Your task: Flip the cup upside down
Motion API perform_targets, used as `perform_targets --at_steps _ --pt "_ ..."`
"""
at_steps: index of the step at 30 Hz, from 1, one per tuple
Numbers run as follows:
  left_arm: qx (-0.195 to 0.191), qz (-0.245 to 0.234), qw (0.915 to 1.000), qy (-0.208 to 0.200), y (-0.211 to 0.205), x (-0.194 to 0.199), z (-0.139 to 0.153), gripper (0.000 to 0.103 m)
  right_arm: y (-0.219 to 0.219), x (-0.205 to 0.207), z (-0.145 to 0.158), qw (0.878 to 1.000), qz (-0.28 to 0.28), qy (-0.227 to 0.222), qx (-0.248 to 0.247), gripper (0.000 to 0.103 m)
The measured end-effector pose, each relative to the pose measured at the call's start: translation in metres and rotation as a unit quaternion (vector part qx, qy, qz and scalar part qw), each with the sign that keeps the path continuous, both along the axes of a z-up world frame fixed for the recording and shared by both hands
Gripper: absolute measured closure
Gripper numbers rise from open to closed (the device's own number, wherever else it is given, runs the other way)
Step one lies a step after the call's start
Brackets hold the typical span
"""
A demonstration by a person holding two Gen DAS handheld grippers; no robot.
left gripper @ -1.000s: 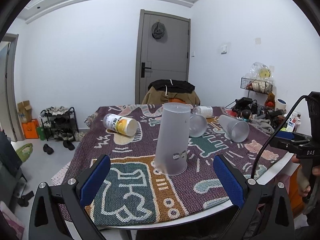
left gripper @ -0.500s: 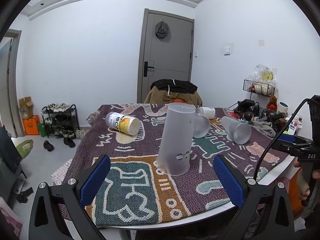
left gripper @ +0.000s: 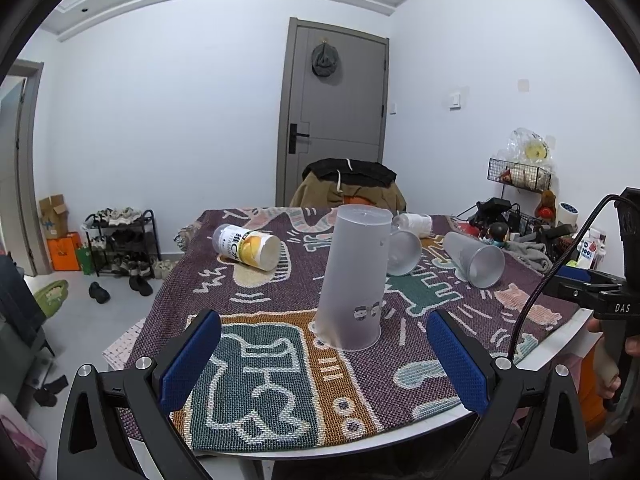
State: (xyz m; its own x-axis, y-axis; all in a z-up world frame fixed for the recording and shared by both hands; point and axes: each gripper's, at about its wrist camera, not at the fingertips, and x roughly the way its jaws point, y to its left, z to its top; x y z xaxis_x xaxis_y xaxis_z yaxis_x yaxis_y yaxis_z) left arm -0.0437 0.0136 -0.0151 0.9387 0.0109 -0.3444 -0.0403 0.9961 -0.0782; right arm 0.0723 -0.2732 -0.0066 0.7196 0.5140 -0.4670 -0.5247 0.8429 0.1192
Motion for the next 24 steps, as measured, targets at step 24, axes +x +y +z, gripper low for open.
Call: perform_targets --at_steps 24 --pt "0.004 0.003 1.0000 -0.001 0.0010 -0.0008 -0.0010 0.000 0.0016 0.0014 -0.0014 1.000 0.003 0.007 -0.001 0.000"
